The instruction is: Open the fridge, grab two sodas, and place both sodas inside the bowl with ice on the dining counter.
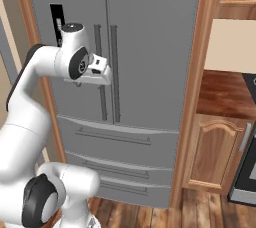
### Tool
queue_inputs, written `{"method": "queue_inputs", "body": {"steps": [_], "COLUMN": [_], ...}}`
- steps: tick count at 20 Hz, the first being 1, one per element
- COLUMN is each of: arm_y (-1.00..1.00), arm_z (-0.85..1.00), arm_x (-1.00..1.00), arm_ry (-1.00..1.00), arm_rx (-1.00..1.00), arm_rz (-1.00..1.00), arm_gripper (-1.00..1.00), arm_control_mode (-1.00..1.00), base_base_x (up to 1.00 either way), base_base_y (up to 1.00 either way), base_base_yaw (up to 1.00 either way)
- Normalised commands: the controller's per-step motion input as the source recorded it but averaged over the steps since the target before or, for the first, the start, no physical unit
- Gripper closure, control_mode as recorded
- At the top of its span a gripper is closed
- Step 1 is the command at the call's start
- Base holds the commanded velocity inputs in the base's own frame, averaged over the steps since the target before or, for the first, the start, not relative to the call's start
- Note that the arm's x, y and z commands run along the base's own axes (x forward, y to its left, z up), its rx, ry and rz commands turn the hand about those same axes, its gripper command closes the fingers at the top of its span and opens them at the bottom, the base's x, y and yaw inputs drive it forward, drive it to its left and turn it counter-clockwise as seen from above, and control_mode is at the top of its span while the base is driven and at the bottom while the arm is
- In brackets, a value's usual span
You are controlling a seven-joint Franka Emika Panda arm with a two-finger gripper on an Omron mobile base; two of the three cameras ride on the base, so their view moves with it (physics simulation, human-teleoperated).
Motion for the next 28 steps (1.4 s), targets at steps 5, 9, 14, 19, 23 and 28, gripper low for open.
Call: {"method": "queue_inputs", "body": {"steps": [5, 9, 14, 19, 23, 28], "arm_y": [-0.21, -0.05, -0.02, -0.10, 0.00, 0.00], "arm_z": [-0.01, 0.00, 0.00, 0.00, -0.04, -0.16], "arm_x": [0.00, 0.33, 0.57, 0.40, 0.43, 0.37], "arm_ry": [-0.31, -0.16, -0.06, -0.04, -0.02, 0.00], "arm_rx": [-0.03, 0.00, 0.00, 0.00, 0.00, -0.01], "arm_rz": [0.00, 0.00, -0.03, -0.02, 0.00, 0.00], "arm_gripper": [-1.00, -1.00, -1.00, -1.00, -1.00, -1.00], "arm_control_mode": [-1.00, -1.00, -1.00, -1.00, -1.00, -1.00], "base_base_x": [0.00, 0.00, 0.00, 0.00, 0.00, 0.00], "base_base_y": [0.00, 0.00, 0.00, 0.00, 0.00, 0.00], "base_base_yaw": [0.00, 0.00, 0.00, 0.00, 0.00, 0.00]}}
